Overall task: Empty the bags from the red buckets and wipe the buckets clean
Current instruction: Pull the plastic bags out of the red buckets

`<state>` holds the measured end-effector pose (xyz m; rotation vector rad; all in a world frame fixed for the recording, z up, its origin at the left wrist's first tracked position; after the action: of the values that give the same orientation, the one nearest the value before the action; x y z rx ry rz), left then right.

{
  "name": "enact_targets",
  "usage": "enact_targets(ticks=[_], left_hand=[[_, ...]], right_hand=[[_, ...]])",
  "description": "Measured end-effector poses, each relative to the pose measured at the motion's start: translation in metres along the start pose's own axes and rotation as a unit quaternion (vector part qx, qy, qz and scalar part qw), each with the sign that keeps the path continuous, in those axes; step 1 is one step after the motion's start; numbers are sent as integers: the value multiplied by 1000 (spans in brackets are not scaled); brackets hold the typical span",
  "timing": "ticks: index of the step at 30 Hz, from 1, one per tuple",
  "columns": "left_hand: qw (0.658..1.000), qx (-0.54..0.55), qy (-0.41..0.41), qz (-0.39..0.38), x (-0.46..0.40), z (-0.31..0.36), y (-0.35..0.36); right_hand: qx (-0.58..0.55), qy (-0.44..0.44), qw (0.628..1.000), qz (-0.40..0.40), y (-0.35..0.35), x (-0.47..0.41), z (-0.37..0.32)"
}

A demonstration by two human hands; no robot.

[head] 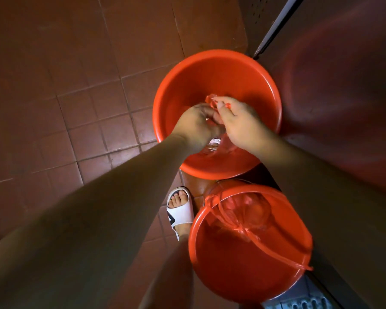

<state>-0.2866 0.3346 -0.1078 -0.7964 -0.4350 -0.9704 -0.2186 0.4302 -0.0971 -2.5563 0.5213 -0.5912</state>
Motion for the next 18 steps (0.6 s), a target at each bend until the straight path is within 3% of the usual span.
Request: enact_targets(ticks=[2,7,11,14,18], left_hand=[[1000,-9,-4,-10,-3,1,5],[983,-163,67,59,-1,12,0],[988,-115,16,98,-4,-4,-14],[987,-143,6,69,-12,-11,-11],[991,-136,0,14,-17,-16,-4]], right_hand=[[26,-18,999,-10,-3,3,-2],[122,-69,989,-46,3,10,-6],[159,-112,980,-44,12,12,-21],[215,-126,966,-62,22,16,-26],[282,-172,944,-21,21,23,-34]])
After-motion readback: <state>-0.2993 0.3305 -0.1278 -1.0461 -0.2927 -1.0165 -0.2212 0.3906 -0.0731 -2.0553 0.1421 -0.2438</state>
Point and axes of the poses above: each hand's wrist, its own x-axis away from the middle knuckle, its own y-axis out of the palm, z = x × y, the point moved 9 cm from there along -x, towards the middle knuckle, and after that the axes turned 11 degrees about -y, right-handed, at the moved point
